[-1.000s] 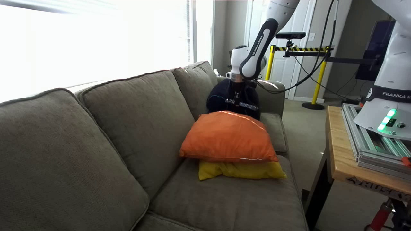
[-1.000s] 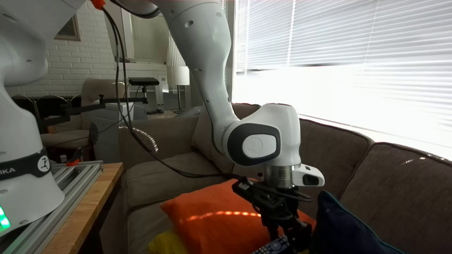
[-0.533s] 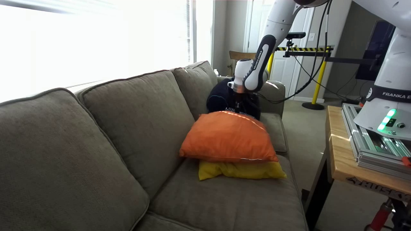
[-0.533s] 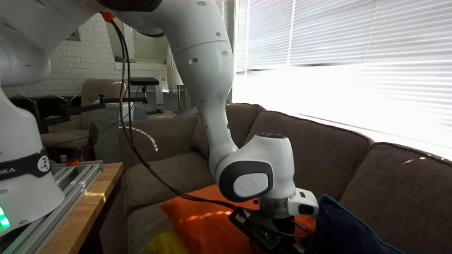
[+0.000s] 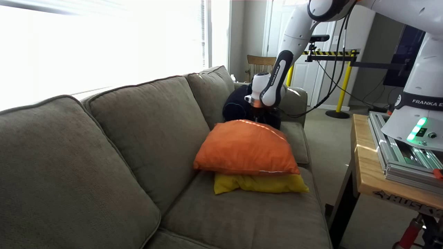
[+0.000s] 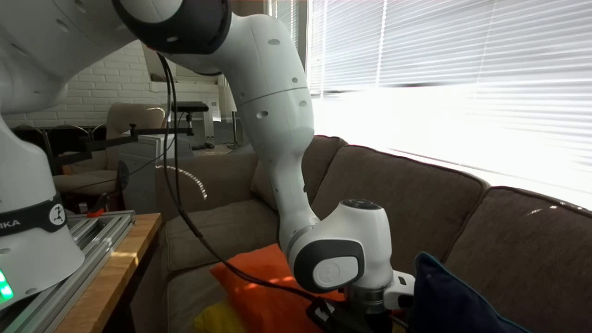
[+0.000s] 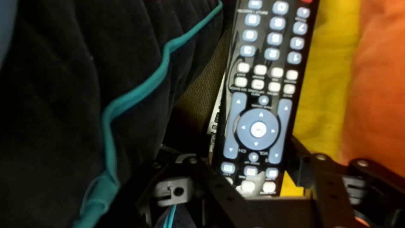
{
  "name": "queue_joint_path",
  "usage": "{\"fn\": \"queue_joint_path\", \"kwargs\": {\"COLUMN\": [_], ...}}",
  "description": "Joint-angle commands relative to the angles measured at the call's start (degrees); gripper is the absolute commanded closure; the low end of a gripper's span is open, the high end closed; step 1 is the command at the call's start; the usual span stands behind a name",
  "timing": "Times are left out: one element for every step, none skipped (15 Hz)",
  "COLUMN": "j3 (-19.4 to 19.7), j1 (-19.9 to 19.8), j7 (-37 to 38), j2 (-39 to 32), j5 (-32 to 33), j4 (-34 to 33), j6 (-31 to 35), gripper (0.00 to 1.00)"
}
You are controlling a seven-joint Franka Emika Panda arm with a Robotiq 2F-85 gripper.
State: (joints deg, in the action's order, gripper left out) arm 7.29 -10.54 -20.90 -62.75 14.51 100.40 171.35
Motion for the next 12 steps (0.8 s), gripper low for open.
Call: {"fn": "queue_joint_path", "kwargs": {"j3": [1.98, 2.23, 2.19, 2.52, 2.38, 2.49, 2.57, 2.49, 2.19, 2.06, 2.2, 2.43], "j1": [1.44, 1.66, 1.69, 2.04, 1.96, 2.02, 2.03, 1.9, 1.58, 1.51, 1.72, 2.03], "j7": [2.6, 3.1, 3.75, 4.7, 5.6, 6.33, 7.02, 7.51, 8.0, 8.49, 9.17, 10.05], "j2": [-5.0, -5.98, -6.85, -7.6, -8.36, -8.87, -9.54, -10.02, -10.49, -10.83, -11.15, -11.45], "j5": [0.23, 0.12, -0.22, -0.53, -1.0, -1.17, -1.32, -1.38, -1.57, -1.73, -1.88, -2.13], "j4": [-5.66, -6.36, -7.1, -7.72, -8.57, -9.1, -9.82, -10.49, -10.99, -11.46, -12.0, -12.45], "j6": [-0.35, -0.26, -0.43, -0.39, -0.79, -0.84, -0.72, -0.69, -0.41, -0.45, -0.81, -1.01], "gripper": [0.69, 0.69, 0.69, 0.69, 0.69, 0.69, 0.69, 0.69, 0.69, 0.69, 0.69, 0.4]}}
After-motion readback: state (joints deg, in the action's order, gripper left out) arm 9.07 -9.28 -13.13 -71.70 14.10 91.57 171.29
